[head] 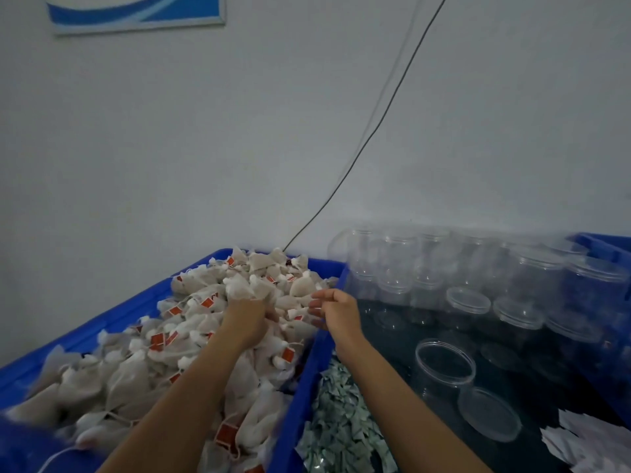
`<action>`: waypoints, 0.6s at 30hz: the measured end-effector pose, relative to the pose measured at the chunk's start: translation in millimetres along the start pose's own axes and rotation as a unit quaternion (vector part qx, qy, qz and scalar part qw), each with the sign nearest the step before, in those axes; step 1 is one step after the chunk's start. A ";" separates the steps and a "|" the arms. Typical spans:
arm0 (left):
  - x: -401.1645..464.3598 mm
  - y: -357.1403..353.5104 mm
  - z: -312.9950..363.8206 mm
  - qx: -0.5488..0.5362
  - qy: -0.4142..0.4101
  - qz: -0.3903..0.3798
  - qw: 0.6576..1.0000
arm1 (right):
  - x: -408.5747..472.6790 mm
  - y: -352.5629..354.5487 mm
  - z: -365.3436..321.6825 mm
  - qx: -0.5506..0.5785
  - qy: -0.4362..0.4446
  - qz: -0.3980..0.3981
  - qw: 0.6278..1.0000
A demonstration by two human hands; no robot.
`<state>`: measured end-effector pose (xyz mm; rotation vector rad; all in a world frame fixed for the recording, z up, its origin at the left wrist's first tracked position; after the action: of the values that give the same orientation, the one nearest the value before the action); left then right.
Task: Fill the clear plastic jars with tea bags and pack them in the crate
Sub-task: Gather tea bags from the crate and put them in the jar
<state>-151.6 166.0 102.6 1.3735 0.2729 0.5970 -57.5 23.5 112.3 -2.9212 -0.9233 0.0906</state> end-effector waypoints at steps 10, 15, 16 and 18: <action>19.6 -17.4 12.1 0.076 -0.084 0.045 0.993 | 19.7 -36.5 24.6 -0.092 0.075 0.067 0.991; 13.4 1.2 2.0 -0.048 -0.065 0.162 0.983 | 24.2 -46.3 29.7 -0.125 0.125 -0.029 0.984; 12.8 6.8 -0.5 -0.087 -0.058 0.179 0.978 | 25.5 -48.7 31.0 -0.148 0.128 -0.061 0.979; 10.9 15.1 -5.4 -0.170 -0.037 0.197 0.965 | 27.6 -54.7 32.6 -0.226 0.141 -0.107 0.958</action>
<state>-149.1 177.6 117.9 1.1150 -0.1658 0.8766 -68.8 85.8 83.9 -3.0713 -1.3460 -0.6138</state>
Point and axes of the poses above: each hand's wrist, its own x-axis towards the middle knuckle, its own y-axis out of the back of the hand, z = x × y, the point moved 3 cm from there along x, towards the middle knuckle, and after that the axes turned 4 degrees about -y, right-handed, at the moved point
